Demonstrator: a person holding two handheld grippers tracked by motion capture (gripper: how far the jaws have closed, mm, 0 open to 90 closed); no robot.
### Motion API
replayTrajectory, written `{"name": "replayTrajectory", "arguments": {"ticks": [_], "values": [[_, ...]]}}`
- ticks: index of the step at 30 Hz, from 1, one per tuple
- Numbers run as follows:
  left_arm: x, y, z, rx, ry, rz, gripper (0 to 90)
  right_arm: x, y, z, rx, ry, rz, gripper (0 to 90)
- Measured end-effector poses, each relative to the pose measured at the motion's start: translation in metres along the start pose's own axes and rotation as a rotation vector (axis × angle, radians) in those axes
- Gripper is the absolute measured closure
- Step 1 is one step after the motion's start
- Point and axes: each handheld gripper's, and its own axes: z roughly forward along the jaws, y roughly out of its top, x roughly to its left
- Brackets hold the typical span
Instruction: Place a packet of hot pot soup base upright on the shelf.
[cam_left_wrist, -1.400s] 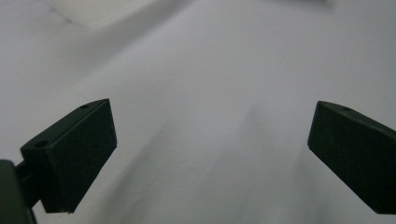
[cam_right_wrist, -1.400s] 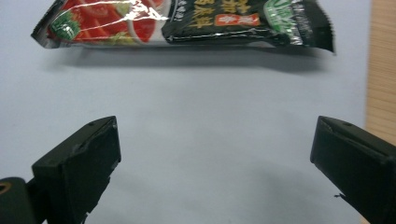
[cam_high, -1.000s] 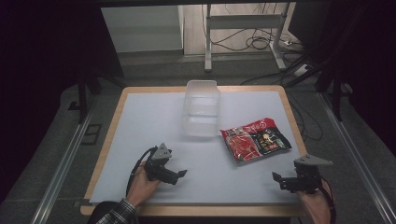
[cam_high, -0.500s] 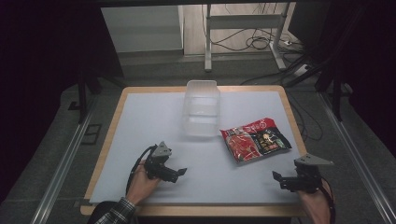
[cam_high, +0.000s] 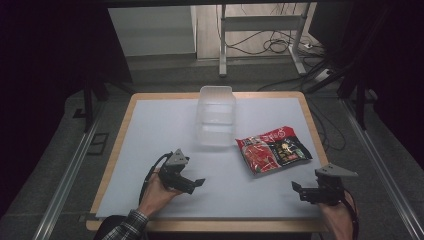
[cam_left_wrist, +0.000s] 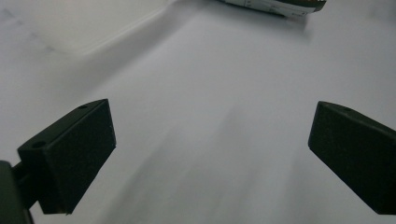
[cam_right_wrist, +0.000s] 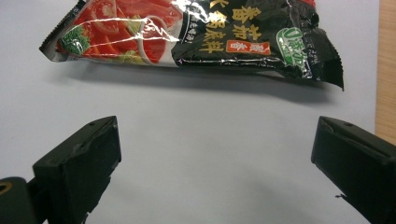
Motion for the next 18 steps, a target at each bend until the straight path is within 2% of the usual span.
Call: {"name": "replayTrajectory", "arguments": {"ticks": [4,13,18], "values": [[-0.001,0.004,0.003,-0.004,0.002,0.011,2.2,0.000,0.000,0.000,-0.004,0.000,0.002,2.0],[-0.001,0.013,0.008,-0.027,-0.027,0.005,9.5,0.000,0.001,0.001,-0.004,-0.005,-0.005,2.0],[-0.002,0.021,0.014,-0.026,-0.035,0.025,14.9,-0.001,0.000,0.001,-0.008,-0.011,-0.001,2.0]]}}
